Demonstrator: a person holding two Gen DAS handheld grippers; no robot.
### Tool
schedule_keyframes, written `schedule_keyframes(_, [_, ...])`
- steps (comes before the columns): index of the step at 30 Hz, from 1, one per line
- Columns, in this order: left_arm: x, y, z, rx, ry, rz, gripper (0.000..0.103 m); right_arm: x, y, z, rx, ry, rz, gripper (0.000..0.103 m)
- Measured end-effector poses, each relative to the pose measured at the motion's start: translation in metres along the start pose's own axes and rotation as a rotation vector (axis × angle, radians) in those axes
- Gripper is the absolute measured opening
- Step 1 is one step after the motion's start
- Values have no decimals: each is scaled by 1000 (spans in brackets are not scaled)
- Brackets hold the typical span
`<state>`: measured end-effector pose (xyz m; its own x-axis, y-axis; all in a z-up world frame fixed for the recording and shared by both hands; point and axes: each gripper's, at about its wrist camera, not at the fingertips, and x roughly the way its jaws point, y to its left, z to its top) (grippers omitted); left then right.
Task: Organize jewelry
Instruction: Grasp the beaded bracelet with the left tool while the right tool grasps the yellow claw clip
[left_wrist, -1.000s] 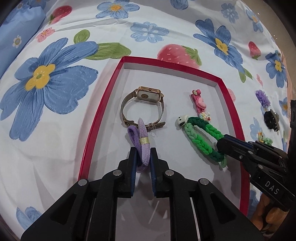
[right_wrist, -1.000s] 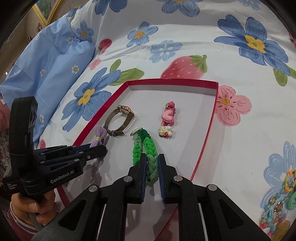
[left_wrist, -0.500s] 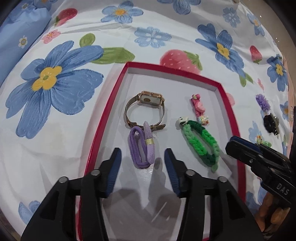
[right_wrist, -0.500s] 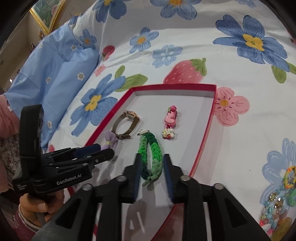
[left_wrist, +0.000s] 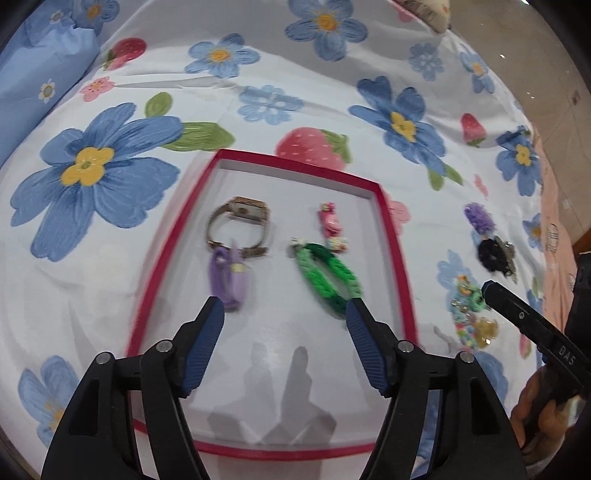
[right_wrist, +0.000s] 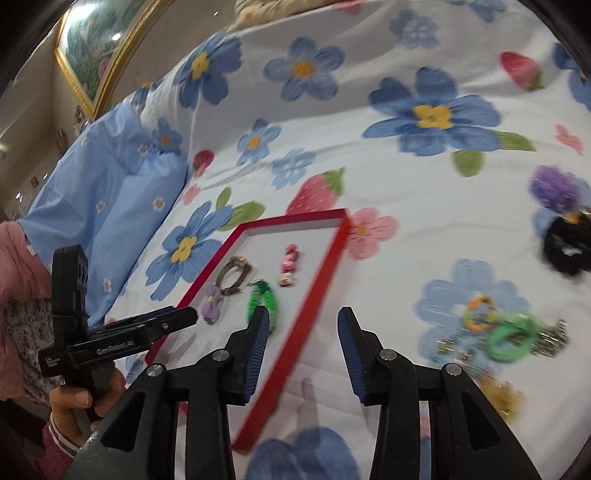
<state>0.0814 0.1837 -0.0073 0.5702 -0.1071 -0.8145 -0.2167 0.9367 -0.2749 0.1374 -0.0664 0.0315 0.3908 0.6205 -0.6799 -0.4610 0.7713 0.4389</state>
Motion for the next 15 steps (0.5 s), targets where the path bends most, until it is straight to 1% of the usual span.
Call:
schedule_keyframes(3, [-3, -12, -5, 19, 2, -13, 69, -18, -17, -5, 28, -22, -31, 41])
schedule_keyframes(6, [-6, -23, -8, 29, 2, -41, 69, -34, -31, -8, 47, -43, -61, 41])
schedule_keyframes(9, [-9, -33, -12, 38, -3, -60, 71, -54, -48, -13, 70, -78, -113, 43])
schedule_keyframes(15, [-11, -57, -19, 79, 6, -90, 72, -83, -83, -30, 135, -103, -170, 44])
